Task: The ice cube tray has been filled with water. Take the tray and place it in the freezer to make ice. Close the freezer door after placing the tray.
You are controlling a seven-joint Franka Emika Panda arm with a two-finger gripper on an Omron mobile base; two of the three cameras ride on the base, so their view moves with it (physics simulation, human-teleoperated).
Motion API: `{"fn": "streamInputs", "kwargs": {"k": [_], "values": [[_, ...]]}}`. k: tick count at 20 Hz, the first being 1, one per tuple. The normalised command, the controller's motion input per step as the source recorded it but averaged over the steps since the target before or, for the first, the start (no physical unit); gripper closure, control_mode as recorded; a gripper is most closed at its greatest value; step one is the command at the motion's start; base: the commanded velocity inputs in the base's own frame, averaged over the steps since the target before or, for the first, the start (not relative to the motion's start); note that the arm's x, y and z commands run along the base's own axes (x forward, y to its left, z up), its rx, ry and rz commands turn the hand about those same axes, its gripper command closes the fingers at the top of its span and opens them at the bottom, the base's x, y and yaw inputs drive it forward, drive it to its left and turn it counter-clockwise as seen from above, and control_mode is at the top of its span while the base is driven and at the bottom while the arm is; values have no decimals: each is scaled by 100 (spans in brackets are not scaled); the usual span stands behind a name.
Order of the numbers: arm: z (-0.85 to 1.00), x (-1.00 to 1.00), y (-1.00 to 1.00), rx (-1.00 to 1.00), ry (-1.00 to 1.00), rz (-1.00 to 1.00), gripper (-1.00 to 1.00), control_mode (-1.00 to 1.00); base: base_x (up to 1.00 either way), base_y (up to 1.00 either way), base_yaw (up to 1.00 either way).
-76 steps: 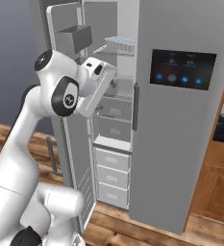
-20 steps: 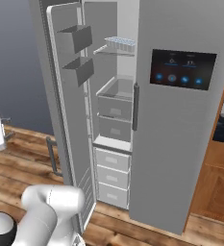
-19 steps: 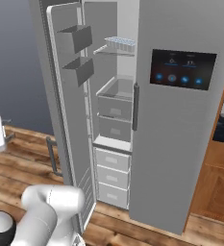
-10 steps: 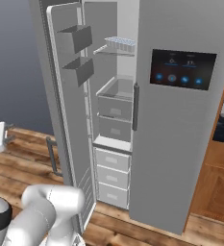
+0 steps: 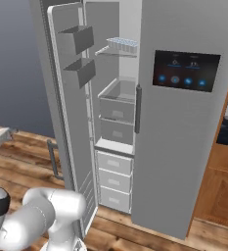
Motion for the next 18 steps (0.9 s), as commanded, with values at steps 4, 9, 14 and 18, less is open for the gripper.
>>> {"fn": "streamInputs", "kwargs": {"k": [4, 9, 14, 18], "values": [[0, 24, 0, -8, 22, -16, -100, -100, 0, 0, 0], [-2, 45, 0, -11, 12, -14, -100, -100, 0, 0, 0], [0, 52, 0, -15, 2, -10, -100, -100, 0, 0, 0], [-2, 55, 0, -15, 0, -10, -100, -100, 0, 0, 0]]}}
